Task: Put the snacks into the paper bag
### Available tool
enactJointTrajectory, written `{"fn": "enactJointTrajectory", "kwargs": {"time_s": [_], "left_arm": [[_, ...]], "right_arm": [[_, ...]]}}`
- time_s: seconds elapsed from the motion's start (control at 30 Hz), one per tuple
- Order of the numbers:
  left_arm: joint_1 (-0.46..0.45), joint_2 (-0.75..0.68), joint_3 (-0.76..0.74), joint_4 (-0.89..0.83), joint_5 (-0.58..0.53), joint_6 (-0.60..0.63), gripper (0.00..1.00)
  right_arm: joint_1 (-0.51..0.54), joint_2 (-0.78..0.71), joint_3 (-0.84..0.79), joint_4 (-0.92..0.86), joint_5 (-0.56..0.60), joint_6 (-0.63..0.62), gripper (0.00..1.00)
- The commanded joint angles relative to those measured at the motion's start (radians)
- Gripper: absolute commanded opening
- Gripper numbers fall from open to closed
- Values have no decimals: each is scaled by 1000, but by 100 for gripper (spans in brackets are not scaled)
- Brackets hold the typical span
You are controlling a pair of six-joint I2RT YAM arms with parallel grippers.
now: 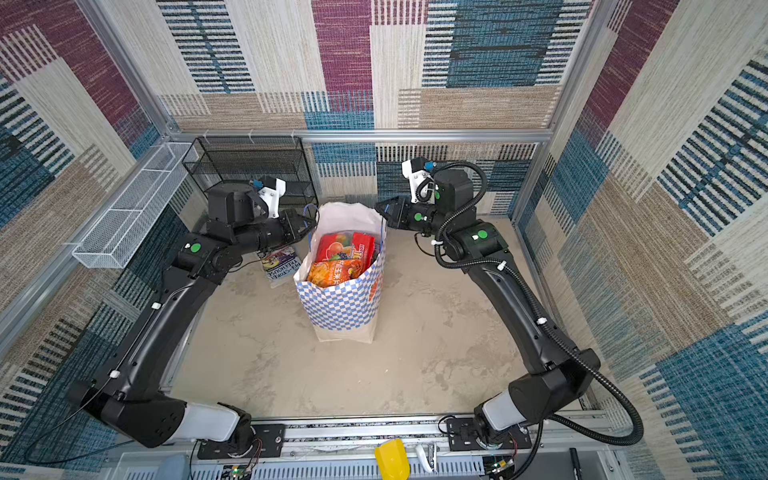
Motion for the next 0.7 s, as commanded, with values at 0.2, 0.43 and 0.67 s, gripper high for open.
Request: {"fn": "enactJointTrajectory", "kwargs": {"time_s": [0.2,0.43,0.67], "left_arm": [[-2,-112,-275,268,-19,16,0],[-2,-107,-288,265,-15,12,0],[-2,-81,-132,199,8,21,0]], "right_arm": [[-1,-154,-375,266,-11,13,0],[0,-203,-382,242,8,10,0],[-4,-135,-212,160,13,-5,0]]}}
